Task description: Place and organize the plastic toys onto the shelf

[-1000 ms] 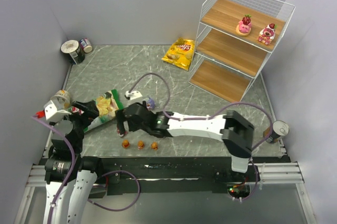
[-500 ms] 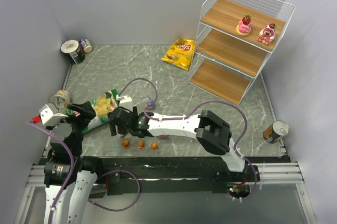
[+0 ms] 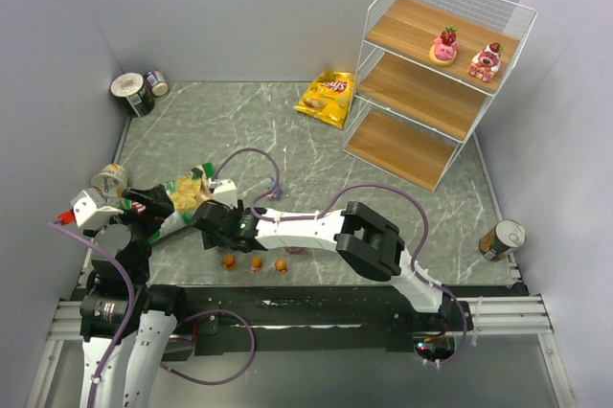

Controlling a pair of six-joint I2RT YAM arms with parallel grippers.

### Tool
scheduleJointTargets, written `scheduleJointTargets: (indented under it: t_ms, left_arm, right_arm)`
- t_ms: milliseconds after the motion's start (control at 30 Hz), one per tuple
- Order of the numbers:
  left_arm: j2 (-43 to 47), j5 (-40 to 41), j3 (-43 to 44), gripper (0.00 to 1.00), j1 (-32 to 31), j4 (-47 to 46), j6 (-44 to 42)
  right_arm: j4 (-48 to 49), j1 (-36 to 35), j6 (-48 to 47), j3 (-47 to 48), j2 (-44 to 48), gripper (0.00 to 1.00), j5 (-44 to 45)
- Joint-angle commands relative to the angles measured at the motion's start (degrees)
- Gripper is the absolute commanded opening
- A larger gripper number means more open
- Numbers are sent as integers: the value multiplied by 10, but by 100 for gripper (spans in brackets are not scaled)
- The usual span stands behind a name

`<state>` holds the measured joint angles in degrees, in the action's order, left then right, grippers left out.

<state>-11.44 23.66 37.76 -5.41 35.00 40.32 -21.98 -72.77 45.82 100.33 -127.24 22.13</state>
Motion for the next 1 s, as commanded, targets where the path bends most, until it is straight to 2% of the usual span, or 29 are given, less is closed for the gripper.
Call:
scheduleJointTargets:
  t_ms: [0,200,300,333,400,433,500,667,967]
  left_arm:
    - [4,-4,19,96,3,-10,0]
    - [1,-5,19,96,3,-11,-1]
    - [1,-5,19,96,3,-11,-1]
    - [0,-5,19,96,3,-12,-1]
    - [1,-5,19,96,3,-11,-1]
    - [1,-5,19,96,3,-11,-1]
    - [1,-5,19,96,3,-11,-1]
    - [1,-8,18,96,3,-13,-3]
    - [1,-18,16,96,3,-17,-9]
  right_arm:
    - [1,0,5,29,-11,68,27]
    - [2,-1,-1,39,-23,54,30]
    - [7,0,-6,34,-21,41,33]
    - [10,1,-9,31,-17,32,32]
    - [13,2,-13,23,-12,21,36]
    - [15,1,-19,19,-4,10,39]
    - [18,2,-25,6,13,0,48]
    - [54,5,-78,-61,80,0,74]
    - [110,48,-170,-246,306,0,84]
